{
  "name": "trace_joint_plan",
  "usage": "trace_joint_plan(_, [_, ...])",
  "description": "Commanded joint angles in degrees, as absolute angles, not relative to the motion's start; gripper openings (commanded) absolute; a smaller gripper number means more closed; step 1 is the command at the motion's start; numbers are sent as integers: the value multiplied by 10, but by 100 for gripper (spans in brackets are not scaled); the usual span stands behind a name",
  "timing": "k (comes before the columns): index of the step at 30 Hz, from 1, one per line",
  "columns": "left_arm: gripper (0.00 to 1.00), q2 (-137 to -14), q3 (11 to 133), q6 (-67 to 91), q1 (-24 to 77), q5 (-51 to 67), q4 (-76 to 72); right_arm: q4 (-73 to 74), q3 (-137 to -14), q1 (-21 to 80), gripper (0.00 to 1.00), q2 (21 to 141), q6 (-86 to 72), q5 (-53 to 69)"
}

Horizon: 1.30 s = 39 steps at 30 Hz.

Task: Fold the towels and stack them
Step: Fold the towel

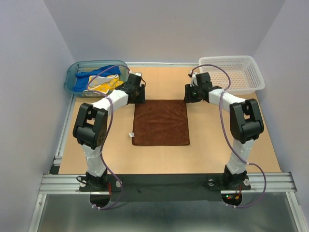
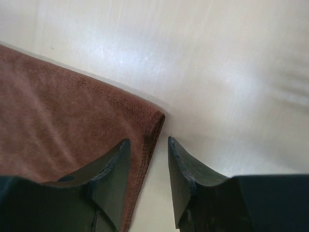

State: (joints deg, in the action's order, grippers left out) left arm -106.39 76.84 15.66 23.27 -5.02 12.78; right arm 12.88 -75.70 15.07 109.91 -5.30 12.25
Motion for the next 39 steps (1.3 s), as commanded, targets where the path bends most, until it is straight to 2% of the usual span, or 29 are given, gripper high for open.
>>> trace_joint_plan(1, [60, -1078, 797, 73, 230, -76, 103, 119, -804, 150, 43, 1128, 18, 149])
trace_joint_plan(10, [60, -1099, 821, 53, 227, -93, 91, 120, -844, 149, 45, 1177, 21, 169])
trace_joint_plan(19, [57, -1076, 771, 80, 227, -86, 83, 120, -818, 149, 44, 1196, 30, 130])
trace_joint_plan(25, [56, -1045, 737, 89, 227, -97, 97, 120, -801, 149, 34, 1207, 35, 105])
trace_joint_plan(29, [56, -989, 688, 126, 228, -57, 107, 120, -792, 149, 25, 1207, 39, 93])
trace_joint_plan(39, [55, -842, 500, 258, 288, 40, 125, 120, -766, 149, 17, 1199, 42, 95])
